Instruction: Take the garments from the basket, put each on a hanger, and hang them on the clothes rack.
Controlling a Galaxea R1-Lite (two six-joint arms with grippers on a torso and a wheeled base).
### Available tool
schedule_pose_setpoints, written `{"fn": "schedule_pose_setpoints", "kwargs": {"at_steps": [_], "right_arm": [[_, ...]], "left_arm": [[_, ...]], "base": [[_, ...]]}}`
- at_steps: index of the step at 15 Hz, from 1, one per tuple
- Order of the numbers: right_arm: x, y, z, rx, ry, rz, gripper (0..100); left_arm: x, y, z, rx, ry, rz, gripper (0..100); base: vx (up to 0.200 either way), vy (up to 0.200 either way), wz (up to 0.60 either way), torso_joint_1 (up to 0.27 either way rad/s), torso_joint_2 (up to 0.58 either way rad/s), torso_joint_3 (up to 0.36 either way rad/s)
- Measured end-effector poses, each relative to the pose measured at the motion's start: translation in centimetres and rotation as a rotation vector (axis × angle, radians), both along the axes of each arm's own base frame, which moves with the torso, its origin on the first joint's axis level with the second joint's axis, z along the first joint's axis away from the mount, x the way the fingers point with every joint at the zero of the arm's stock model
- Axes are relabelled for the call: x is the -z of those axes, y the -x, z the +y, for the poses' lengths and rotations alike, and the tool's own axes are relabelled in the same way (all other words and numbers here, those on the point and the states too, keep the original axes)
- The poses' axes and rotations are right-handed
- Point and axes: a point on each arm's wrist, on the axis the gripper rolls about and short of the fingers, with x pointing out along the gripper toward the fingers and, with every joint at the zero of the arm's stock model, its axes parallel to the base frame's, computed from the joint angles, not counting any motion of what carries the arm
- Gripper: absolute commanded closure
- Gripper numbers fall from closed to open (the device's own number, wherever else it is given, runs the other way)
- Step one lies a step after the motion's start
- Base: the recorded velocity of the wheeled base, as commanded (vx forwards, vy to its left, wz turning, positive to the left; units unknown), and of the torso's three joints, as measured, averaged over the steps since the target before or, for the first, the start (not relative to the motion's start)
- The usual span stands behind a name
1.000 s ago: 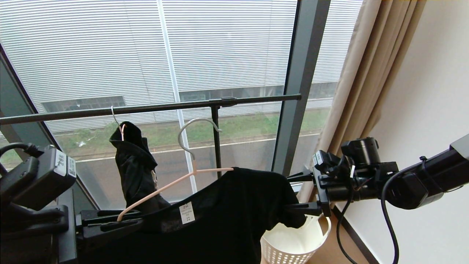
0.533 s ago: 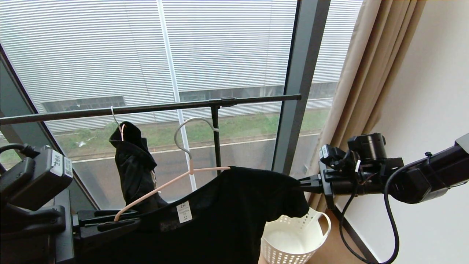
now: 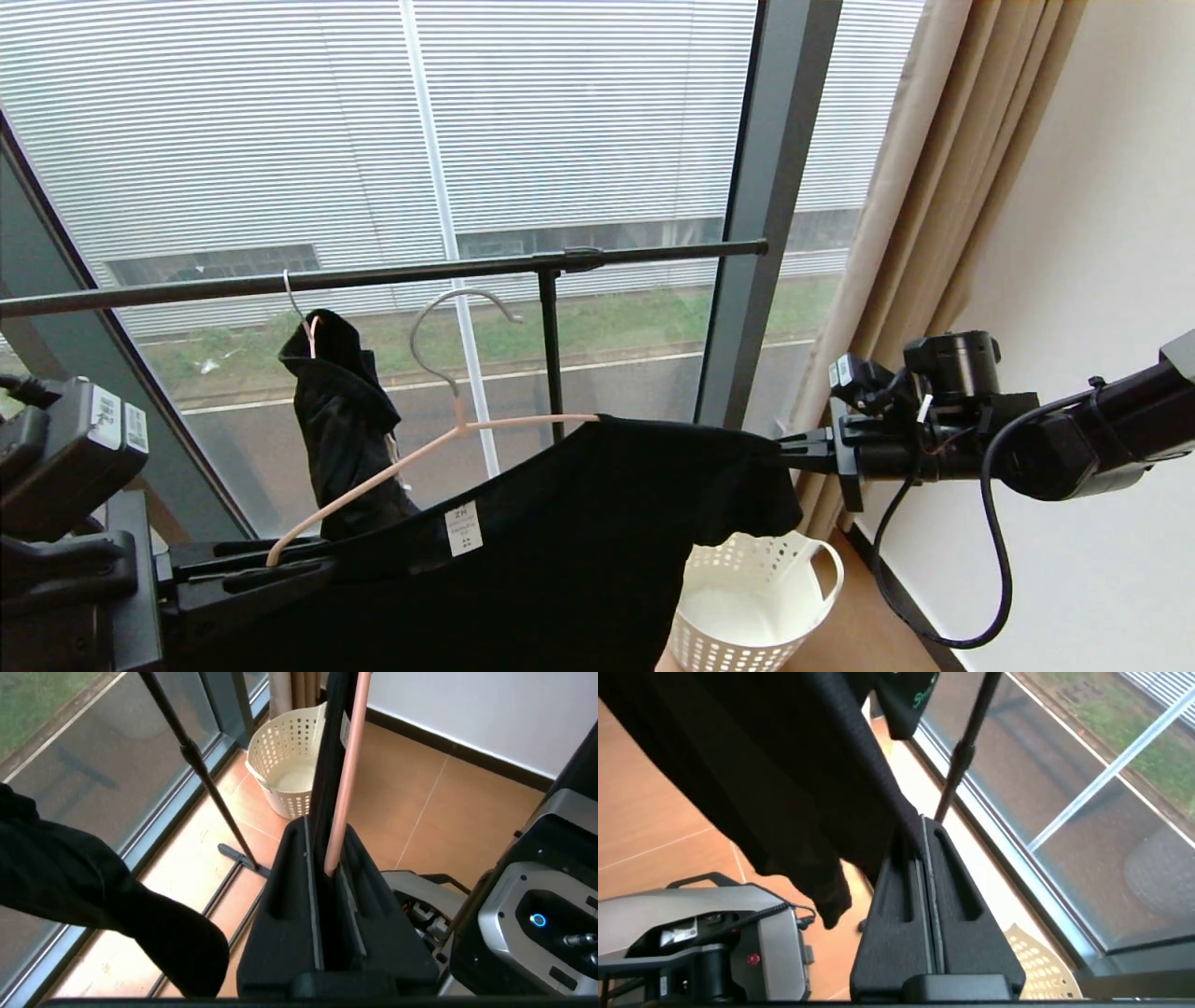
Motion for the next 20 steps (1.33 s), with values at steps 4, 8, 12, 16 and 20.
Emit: {"fn": "schedule_pose_setpoints", "kwargs": {"at_steps": [4,8,12,16,20], "right_arm": [[0.7,-0.3,0.0,0.002,0.002,0.020,100],[0.5,0.2,0.6,-0.015,0.008,0.013,0],[-1.5,1.1,2.0,0.081,0.067,0.006,0],[-4.8,2.9,5.3,0.226,0.040,0.078,0],[-7.4,4.3,6.8,0.269,0.009,0.044,0]], "left_arm": [[0.0,0.1,0.1,-0.009,0.011,0.008,100],[0.3,0.1,0.2,-0.038,0.026,0.042,100],[0.6,-0.7,1.3,-0.142,0.028,0.069,100],[1.0,-3.0,2.5,-0.276,0.045,0.144,100],[0.7,-6.2,2.8,-0.449,0.054,0.186,100]], "base": [[0.000,0.000,0.00,0.000,0.00,0.000],[0.000,0.000,0.00,0.000,0.00,0.000],[0.000,0.000,0.00,0.000,0.00,0.000],[0.000,0.000,0.00,0.000,0.00,0.000],[0.000,0.000,0.00,0.000,0.00,0.000]]}}
